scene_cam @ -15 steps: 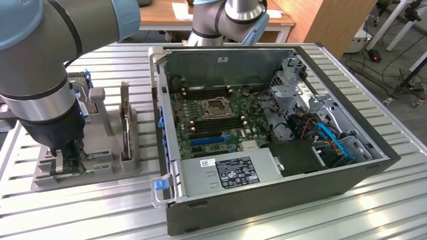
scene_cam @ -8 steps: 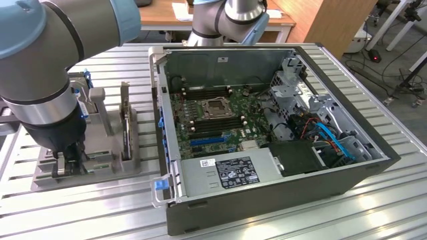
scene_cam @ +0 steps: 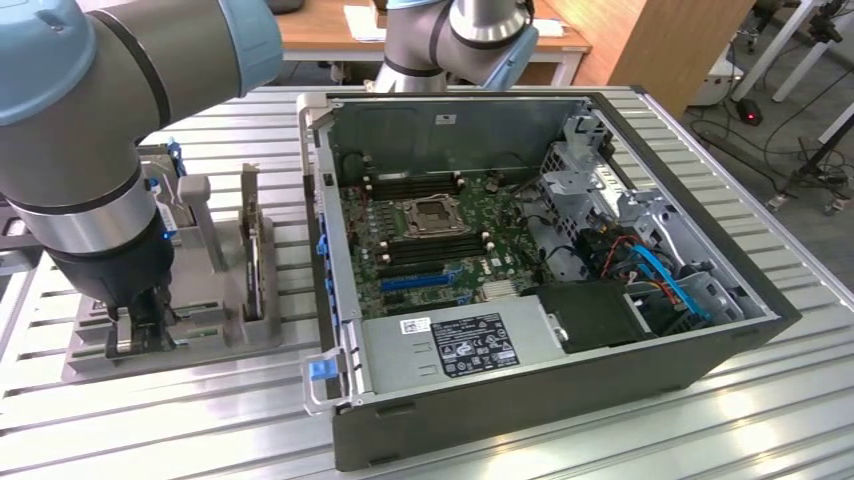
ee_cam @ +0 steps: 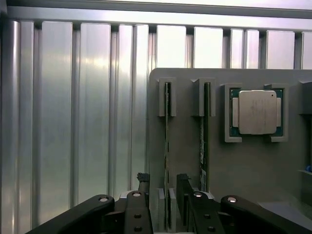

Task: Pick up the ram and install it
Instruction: 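Pick up the ram and move it above insertion slot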

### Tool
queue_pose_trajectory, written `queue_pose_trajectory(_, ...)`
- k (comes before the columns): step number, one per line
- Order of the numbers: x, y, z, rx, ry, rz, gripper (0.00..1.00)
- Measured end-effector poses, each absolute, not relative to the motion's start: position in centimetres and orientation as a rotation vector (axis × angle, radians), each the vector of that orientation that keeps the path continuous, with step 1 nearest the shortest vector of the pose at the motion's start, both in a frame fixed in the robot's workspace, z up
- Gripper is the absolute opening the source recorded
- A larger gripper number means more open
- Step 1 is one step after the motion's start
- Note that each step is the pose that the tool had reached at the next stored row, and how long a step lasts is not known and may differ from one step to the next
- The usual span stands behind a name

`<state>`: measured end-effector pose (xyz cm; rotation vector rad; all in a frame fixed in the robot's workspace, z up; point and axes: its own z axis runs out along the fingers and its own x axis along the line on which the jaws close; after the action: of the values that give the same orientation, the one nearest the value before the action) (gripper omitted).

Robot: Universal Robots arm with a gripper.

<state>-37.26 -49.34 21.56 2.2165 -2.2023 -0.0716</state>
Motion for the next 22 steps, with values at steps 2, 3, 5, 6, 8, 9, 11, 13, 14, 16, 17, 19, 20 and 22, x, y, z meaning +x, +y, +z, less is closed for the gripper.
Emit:
queue_pose_trajectory(2,-37.26,-49.34,21.55,2.217,-2.202,-0.072,0.35)
queue_pose_trajectory(3,-37.26,-49.31,21.53,2.217,-2.203,-0.072,0.35)
queue_pose_trajectory(5,-37.27,-49.22,21.5,2.217,-2.203,-0.072,0.35)
queue_pose_trajectory(6,-37.26,-49.18,21.49,2.217,-2.202,-0.072,0.35)
queue_pose_trajectory(8,-37.26,-49.1,21.47,2.217,-2.202,-0.072,0.35)
queue_pose_trajectory(9,-37.26,-49.07,21.47,2.217,-2.202,-0.072,0.35)
queue_pose_trajectory(11,-37.26,-49.06,21.47,2.217,-2.202,-0.072,0.35)
queue_pose_trajectory(13,-37.27,-49.06,21.48,2.216,-2.202,-0.072,0.35)
queue_pose_trajectory(14,-37.26,-49.06,21.47,2.217,-2.202,-0.072,0.35)
queue_pose_trajectory(16,-37.26,-49.05,21.42,2.217,-2.202,-0.072,0.35)
queue_pose_trajectory(17,-37.26,-49.05,21.35,2.217,-2.202,-0.072,0.35)
queue_pose_trajectory(19,-37.26,-49.06,21.2,2.217,-2.202,-0.072,0.35)
queue_pose_trajectory(20,-37.26,-49.06,21.11,2.217,-2.202,-0.072,0.35)
queue_pose_trajectory(22,-37.26,-49.06,20.92,2.217,-2.202,-0.072,0.35)
